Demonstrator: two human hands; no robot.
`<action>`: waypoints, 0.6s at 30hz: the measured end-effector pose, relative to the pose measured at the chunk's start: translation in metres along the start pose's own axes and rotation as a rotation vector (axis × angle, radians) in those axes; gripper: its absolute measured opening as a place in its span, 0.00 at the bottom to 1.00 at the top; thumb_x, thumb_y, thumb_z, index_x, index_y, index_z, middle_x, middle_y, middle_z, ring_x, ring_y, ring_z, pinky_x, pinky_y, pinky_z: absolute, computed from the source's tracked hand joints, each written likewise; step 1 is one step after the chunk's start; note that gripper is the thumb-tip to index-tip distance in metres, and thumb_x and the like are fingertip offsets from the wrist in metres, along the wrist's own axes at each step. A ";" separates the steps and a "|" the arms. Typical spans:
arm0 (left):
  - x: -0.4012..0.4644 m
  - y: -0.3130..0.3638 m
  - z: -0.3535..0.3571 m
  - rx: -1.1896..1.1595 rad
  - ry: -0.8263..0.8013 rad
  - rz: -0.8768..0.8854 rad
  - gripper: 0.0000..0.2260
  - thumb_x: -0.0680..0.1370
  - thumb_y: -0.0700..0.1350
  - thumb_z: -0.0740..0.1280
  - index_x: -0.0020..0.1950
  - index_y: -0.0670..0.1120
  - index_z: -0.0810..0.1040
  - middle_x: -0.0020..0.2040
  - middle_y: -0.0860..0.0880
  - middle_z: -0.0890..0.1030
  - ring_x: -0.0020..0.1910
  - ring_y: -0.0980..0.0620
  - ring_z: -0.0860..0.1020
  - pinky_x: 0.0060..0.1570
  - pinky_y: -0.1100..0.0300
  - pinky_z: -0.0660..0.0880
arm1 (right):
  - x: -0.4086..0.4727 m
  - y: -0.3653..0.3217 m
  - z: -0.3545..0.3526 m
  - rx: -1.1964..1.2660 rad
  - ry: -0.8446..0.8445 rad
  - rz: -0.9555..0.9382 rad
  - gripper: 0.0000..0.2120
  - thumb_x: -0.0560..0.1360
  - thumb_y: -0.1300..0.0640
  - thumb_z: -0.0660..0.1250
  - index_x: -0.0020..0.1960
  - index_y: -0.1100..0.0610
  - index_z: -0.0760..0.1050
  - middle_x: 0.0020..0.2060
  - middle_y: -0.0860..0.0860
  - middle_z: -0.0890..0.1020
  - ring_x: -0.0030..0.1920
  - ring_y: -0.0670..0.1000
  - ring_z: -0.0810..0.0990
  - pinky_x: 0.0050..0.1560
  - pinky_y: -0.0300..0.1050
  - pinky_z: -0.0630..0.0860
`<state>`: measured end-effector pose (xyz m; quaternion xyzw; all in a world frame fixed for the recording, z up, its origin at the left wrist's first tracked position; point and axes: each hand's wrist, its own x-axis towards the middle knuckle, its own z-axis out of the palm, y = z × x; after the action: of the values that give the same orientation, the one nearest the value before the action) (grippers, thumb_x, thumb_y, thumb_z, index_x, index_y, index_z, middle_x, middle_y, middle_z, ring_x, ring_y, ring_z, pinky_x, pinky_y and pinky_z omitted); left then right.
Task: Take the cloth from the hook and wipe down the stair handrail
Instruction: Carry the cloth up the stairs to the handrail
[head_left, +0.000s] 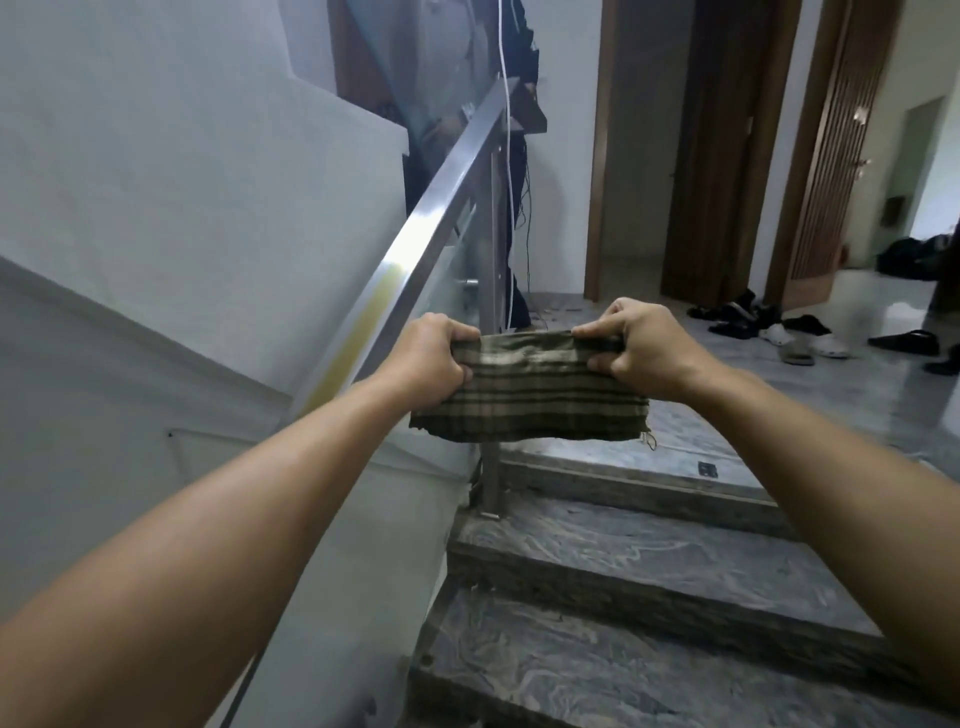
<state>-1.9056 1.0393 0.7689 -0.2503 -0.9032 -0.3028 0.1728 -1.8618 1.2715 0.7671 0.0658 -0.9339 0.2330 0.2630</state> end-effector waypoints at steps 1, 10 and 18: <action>0.015 0.006 -0.004 0.003 0.013 -0.010 0.17 0.72 0.33 0.70 0.60 0.44 0.80 0.51 0.49 0.79 0.50 0.53 0.75 0.50 0.64 0.70 | 0.016 0.005 -0.008 0.000 -0.005 -0.003 0.18 0.70 0.64 0.73 0.59 0.55 0.80 0.46 0.47 0.76 0.50 0.52 0.76 0.55 0.45 0.75; 0.109 0.021 -0.045 0.031 0.119 -0.109 0.20 0.71 0.34 0.70 0.62 0.45 0.79 0.61 0.46 0.79 0.60 0.46 0.76 0.59 0.63 0.70 | 0.138 0.012 -0.039 0.012 -0.019 -0.106 0.17 0.71 0.64 0.72 0.58 0.54 0.81 0.44 0.45 0.75 0.49 0.52 0.76 0.57 0.47 0.74; 0.180 -0.002 -0.064 0.083 0.238 -0.187 0.14 0.70 0.35 0.70 0.55 0.43 0.83 0.53 0.44 0.83 0.54 0.45 0.80 0.50 0.62 0.72 | 0.250 0.004 -0.028 -0.022 -0.008 -0.215 0.17 0.73 0.68 0.67 0.57 0.52 0.81 0.48 0.49 0.73 0.51 0.53 0.75 0.60 0.49 0.75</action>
<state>-2.0427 1.0599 0.8999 -0.1201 -0.9075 -0.3077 0.2597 -2.0629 1.2876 0.9169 0.1636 -0.9249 0.1931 0.2836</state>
